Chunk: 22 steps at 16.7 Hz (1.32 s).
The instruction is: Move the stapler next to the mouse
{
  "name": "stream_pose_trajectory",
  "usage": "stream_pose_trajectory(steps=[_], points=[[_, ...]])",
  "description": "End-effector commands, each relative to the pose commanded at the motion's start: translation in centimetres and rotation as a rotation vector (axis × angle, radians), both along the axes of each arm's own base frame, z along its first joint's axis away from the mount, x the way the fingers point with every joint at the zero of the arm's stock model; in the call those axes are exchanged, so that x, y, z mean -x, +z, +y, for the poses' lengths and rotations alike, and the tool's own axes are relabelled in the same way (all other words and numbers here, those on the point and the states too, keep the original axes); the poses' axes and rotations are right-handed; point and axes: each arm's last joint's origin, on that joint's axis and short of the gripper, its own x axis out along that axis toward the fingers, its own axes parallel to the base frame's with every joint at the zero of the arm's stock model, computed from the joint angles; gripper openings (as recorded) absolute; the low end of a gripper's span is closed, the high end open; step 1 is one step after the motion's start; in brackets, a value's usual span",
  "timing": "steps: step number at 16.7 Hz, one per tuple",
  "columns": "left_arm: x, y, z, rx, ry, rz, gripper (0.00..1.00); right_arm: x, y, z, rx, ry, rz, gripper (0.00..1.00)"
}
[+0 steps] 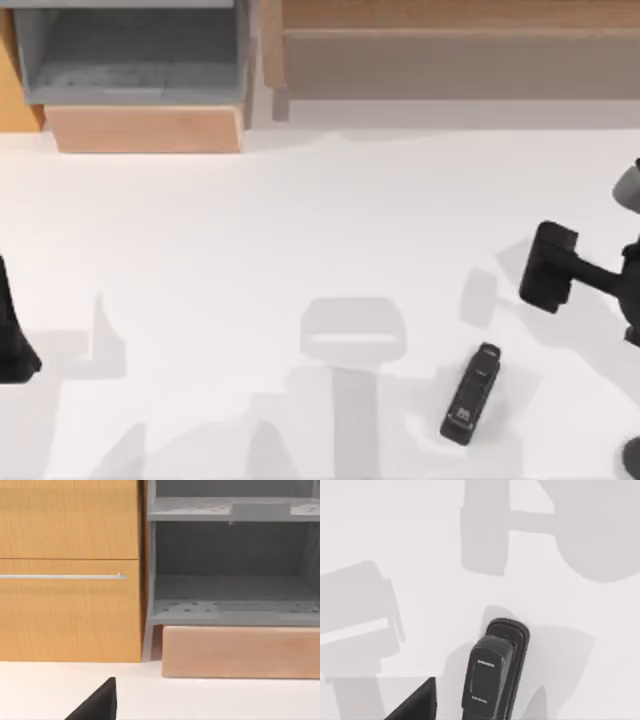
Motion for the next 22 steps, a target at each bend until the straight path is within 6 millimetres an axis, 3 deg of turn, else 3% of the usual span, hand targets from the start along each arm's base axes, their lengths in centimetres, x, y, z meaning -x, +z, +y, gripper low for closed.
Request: stream_pose_trajectory(steps=[4, 9, 16, 22], points=[[0.0, 0.0, 0.0, 0.0, 0.0, 0.0, 1.0, -2.9, -2.5, 5.2, 0.09, -0.077, 0.294, 1.0], [0.0, 0.0, 0.0, 0.0, 0.0, 0.0, 1.0, -4.2, -4.1, 9.3, 0.161, -0.143, 0.429, 1.0], [0.0, 0.0, 0.0, 0.0, 0.0, 0.0, 1.0, -4.4, -4.4, 9.6, 0.167, -0.152, 0.438, 1.0], [0.0, 0.0, 0.0, 0.0, 0.0, 0.0, 1.0, -4.5, -8.3, 9.8, 0.159, -0.148, 0.428, 1.0]])
